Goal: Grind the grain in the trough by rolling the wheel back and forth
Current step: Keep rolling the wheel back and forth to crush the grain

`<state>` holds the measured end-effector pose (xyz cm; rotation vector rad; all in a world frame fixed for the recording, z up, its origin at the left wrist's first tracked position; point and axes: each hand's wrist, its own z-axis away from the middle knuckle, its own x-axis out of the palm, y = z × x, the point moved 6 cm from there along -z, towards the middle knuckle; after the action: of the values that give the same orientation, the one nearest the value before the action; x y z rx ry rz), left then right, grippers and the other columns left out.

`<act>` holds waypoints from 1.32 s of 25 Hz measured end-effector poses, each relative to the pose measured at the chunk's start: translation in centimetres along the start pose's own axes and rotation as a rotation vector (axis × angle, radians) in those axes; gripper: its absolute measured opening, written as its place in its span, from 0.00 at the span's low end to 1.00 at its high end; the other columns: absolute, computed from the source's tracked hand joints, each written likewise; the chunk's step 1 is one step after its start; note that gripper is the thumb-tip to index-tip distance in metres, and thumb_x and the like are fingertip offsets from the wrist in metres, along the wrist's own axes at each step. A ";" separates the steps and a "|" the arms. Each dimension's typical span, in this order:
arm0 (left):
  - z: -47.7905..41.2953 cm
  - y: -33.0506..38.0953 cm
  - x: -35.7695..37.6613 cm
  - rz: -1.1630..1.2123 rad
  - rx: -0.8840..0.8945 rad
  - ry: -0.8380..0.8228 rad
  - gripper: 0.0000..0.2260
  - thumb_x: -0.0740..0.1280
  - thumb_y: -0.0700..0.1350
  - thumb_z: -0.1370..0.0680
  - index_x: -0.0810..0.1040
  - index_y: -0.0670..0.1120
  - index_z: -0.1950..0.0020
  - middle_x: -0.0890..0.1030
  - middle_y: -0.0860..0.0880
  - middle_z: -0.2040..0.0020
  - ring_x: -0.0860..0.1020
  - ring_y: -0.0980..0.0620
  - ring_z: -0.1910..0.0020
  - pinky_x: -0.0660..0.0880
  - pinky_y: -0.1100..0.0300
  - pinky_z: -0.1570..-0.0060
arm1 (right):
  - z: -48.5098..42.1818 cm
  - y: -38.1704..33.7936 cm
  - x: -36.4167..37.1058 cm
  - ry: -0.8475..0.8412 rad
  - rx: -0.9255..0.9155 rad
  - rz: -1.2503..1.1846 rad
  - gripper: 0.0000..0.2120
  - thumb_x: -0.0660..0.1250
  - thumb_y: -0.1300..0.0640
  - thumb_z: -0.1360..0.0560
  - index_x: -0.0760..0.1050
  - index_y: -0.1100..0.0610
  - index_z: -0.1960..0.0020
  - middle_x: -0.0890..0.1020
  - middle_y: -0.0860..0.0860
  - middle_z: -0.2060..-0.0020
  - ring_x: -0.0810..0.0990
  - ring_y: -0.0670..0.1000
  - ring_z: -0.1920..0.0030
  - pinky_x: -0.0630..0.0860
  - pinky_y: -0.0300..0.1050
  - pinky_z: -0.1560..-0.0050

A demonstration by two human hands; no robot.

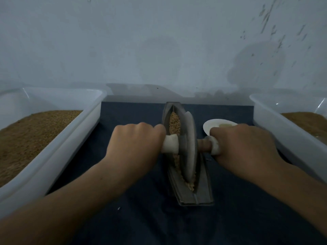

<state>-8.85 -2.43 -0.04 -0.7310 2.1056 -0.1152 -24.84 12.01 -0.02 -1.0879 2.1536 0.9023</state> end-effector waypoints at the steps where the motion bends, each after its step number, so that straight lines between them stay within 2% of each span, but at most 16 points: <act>1: -0.5 -0.1 0.8 -0.012 -0.026 -0.065 0.25 0.78 0.45 0.42 0.60 0.50 0.64 0.62 0.53 0.73 0.57 0.51 0.77 0.46 0.64 0.71 | -0.5 0.0 0.7 -0.044 0.023 0.022 0.16 0.69 0.48 0.42 0.60 0.47 0.70 0.55 0.42 0.76 0.49 0.38 0.73 0.45 0.32 0.69; 3: -2.5 -0.7 3.4 -0.051 -0.094 -0.161 0.18 0.75 0.47 0.33 0.64 0.49 0.61 0.62 0.53 0.70 0.62 0.50 0.74 0.53 0.60 0.73 | -2.9 0.1 3.1 -0.153 0.100 0.055 0.17 0.72 0.49 0.37 0.62 0.46 0.67 0.63 0.43 0.74 0.57 0.44 0.76 0.51 0.35 0.71; 5: -5.6 -1.9 5.5 -0.021 -0.174 -0.217 0.05 0.68 0.46 0.25 0.73 0.48 0.54 0.69 0.50 0.65 0.71 0.46 0.67 0.63 0.55 0.69 | -6.7 0.4 5.5 -0.251 0.181 -0.033 0.09 0.70 0.50 0.28 0.70 0.47 0.60 0.77 0.49 0.65 0.73 0.54 0.67 0.64 0.43 0.66; 8: -7.2 -2.2 5.6 -0.007 -0.203 -0.313 0.05 0.66 0.45 0.23 0.77 0.50 0.48 0.75 0.48 0.59 0.78 0.44 0.59 0.66 0.54 0.65 | -8.4 0.8 6.6 -0.334 0.209 -0.068 0.04 0.67 0.50 0.26 0.74 0.48 0.57 0.81 0.52 0.57 0.80 0.59 0.56 0.70 0.47 0.60; 10: -5.3 -1.4 4.0 -0.018 -0.144 -0.265 0.04 0.68 0.47 0.26 0.76 0.52 0.53 0.68 0.51 0.65 0.74 0.46 0.66 0.64 0.55 0.68 | -5.6 0.8 5.2 -0.285 0.162 -0.079 0.12 0.69 0.50 0.29 0.65 0.47 0.64 0.76 0.48 0.65 0.76 0.54 0.65 0.66 0.43 0.67; 13: -1.0 -0.3 0.5 0.012 0.003 -0.105 0.20 0.75 0.50 0.37 0.61 0.54 0.64 0.57 0.54 0.72 0.56 0.51 0.77 0.49 0.64 0.73 | -0.6 -0.4 0.6 -0.060 0.036 0.015 0.23 0.71 0.50 0.40 0.54 0.47 0.68 0.59 0.43 0.75 0.55 0.43 0.76 0.47 0.35 0.72; 15: -0.6 -0.7 -0.1 0.051 0.029 -0.041 0.25 0.76 0.49 0.42 0.58 0.55 0.64 0.55 0.55 0.73 0.50 0.54 0.77 0.46 0.66 0.71 | 0.2 -0.1 -0.4 -0.031 -0.001 0.019 0.23 0.72 0.49 0.43 0.55 0.46 0.68 0.56 0.43 0.76 0.53 0.45 0.76 0.45 0.34 0.71; 16: -1.0 -0.9 0.6 0.045 0.005 -0.090 0.24 0.76 0.50 0.41 0.58 0.55 0.64 0.55 0.55 0.73 0.49 0.55 0.76 0.47 0.66 0.71 | -0.2 -0.1 0.2 -0.087 0.010 0.020 0.23 0.73 0.50 0.42 0.55 0.46 0.68 0.59 0.43 0.76 0.56 0.46 0.76 0.46 0.34 0.72; 18: -2.3 -1.3 3.2 -0.011 -0.102 -0.218 0.15 0.72 0.51 0.32 0.65 0.55 0.63 0.59 0.55 0.70 0.58 0.53 0.75 0.55 0.61 0.73 | -2.7 -0.1 2.6 -0.189 0.067 0.001 0.20 0.72 0.50 0.35 0.58 0.46 0.67 0.68 0.44 0.72 0.67 0.49 0.73 0.55 0.38 0.72; 20: -5.6 -2.5 5.6 0.000 -0.188 -0.274 0.03 0.67 0.49 0.25 0.74 0.52 0.56 0.69 0.52 0.65 0.73 0.46 0.66 0.65 0.55 0.67 | -6.4 0.3 4.7 -0.271 0.175 -0.073 0.11 0.69 0.52 0.28 0.67 0.47 0.62 0.76 0.48 0.65 0.77 0.55 0.64 0.67 0.44 0.67; 22: -7.6 -3.0 6.7 0.038 -0.221 -0.378 0.06 0.66 0.48 0.24 0.79 0.51 0.49 0.76 0.48 0.58 0.78 0.44 0.58 0.68 0.53 0.63 | -8.6 0.6 5.8 -0.334 0.225 -0.082 0.04 0.68 0.52 0.26 0.73 0.48 0.58 0.81 0.51 0.59 0.80 0.58 0.57 0.72 0.47 0.61; 25: -5.5 -1.9 4.8 0.006 -0.181 -0.358 0.05 0.67 0.49 0.25 0.78 0.52 0.51 0.72 0.50 0.62 0.72 0.48 0.66 0.66 0.55 0.67 | -5.8 0.6 4.6 -0.330 0.186 -0.087 0.08 0.69 0.51 0.28 0.70 0.48 0.62 0.77 0.47 0.64 0.77 0.54 0.64 0.67 0.43 0.66; 27: -2.3 -1.0 2.3 -0.021 -0.128 -0.239 0.07 0.69 0.53 0.29 0.72 0.54 0.60 0.63 0.54 0.69 0.61 0.54 0.74 0.58 0.59 0.73 | -2.2 -0.2 1.8 -0.167 0.084 -0.023 0.16 0.71 0.50 0.35 0.62 0.47 0.68 0.65 0.43 0.74 0.61 0.44 0.75 0.54 0.37 0.73; 29: -0.7 -0.7 0.2 -0.019 -0.045 -0.155 0.19 0.74 0.54 0.35 0.62 0.55 0.65 0.56 0.55 0.72 0.52 0.56 0.76 0.49 0.64 0.74 | -0.5 -0.4 -0.6 -0.050 0.029 -0.014 0.18 0.72 0.50 0.43 0.61 0.47 0.70 0.54 0.41 0.75 0.50 0.38 0.74 0.46 0.32 0.72; 31: -1.3 -0.5 0.1 -0.036 -0.015 -0.166 0.20 0.75 0.53 0.37 0.61 0.56 0.66 0.56 0.55 0.73 0.51 0.56 0.77 0.48 0.65 0.74 | -0.5 -0.1 -0.2 -0.078 0.034 -0.050 0.19 0.72 0.50 0.45 0.60 0.47 0.71 0.54 0.40 0.75 0.50 0.38 0.73 0.47 0.31 0.71; 33: -2.2 -0.6 2.5 -0.035 -0.091 -0.247 0.11 0.71 0.52 0.31 0.69 0.55 0.63 0.61 0.53 0.71 0.57 0.53 0.76 0.55 0.61 0.75 | -2.0 0.1 2.2 -0.177 0.103 0.004 0.19 0.72 0.50 0.39 0.59 0.46 0.69 0.60 0.42 0.75 0.56 0.43 0.75 0.50 0.35 0.72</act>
<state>-11.37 -4.67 -0.33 -0.7946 1.8727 0.0502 -26.41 9.52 -0.30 -0.9188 2.0328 0.8468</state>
